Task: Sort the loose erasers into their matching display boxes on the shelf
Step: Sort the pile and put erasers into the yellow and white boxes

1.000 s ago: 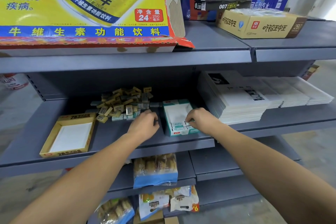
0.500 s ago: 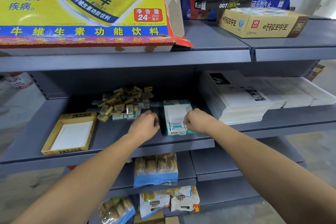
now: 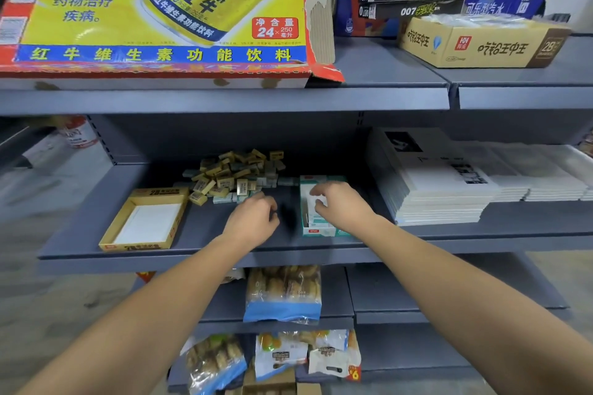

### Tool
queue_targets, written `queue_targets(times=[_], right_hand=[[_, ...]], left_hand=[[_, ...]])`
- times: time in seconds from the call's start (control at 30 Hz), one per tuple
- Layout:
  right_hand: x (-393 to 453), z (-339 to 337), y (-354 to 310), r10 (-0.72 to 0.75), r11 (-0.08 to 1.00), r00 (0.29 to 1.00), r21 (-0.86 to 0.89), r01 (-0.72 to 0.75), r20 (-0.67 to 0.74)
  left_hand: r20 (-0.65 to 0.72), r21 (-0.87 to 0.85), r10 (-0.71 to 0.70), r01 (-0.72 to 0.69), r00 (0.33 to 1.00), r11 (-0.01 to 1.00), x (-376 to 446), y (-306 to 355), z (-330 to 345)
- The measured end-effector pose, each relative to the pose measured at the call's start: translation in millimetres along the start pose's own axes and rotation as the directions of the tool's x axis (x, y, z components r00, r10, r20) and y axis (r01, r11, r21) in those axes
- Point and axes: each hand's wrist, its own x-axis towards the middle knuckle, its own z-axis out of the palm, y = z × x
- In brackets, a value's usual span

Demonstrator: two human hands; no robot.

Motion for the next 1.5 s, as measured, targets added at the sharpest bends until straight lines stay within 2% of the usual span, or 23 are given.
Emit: queue_targets(times=[0.17,0.37,0.63,0.83,1.0,1.17,1.37,1.43,1.5], right_hand=[[13,20,-41,-0.155,0.988,0.988,0.016,0.155,-0.001],[19,46,-79,-0.218,0.976,0.975,0.01,0.218,0.035],[39,66,-105,-0.147,0.989,0.989,0.019,0.147,0.0],[62,77,-121,-0.026,1.0,0.998,-0.004,0.026,-0.052],[80,87,-133,0.055,0.998,0.991,-0.018,-0.058,-0.119],[100,93,-145,0.148,0.987,0.981,-0.039,-0.154,-0.129],[114,98,-143,0.17,0.977,0.98,-0.109,-0.181,-0.106],[114,96,-140,0.139,0.98,0.986,-0.132,-0.15,-0.09],[112,92,-136,0.106,0.99,0.991,-0.081,-0.113,-0.081]], left_hand=[[-0.028,0.035,-0.089,0.09,0.996,0.995,-22,-25,-14],[-0.089,0.051,-0.167,0.172,0.982,0.984,-42,-61,-28],[-0.075,0.019,-0.104,0.106,0.992,0.994,-28,-92,-33],[-0.075,-0.013,-0.017,0.016,0.997,1.0,-8,-114,-41],[-0.024,-0.02,0.011,-0.012,1.0,1.0,5,-128,-44],[-0.008,-0.022,0.012,-0.013,1.0,1.0,14,-136,-47],[-0.022,-0.014,-0.003,0.002,1.0,1.0,21,-140,-49],[-0.028,-0.017,-0.018,0.018,0.999,1.0,22,-139,-48],[-0.025,-0.009,-0.027,0.027,0.999,1.0,25,-138,-46]])
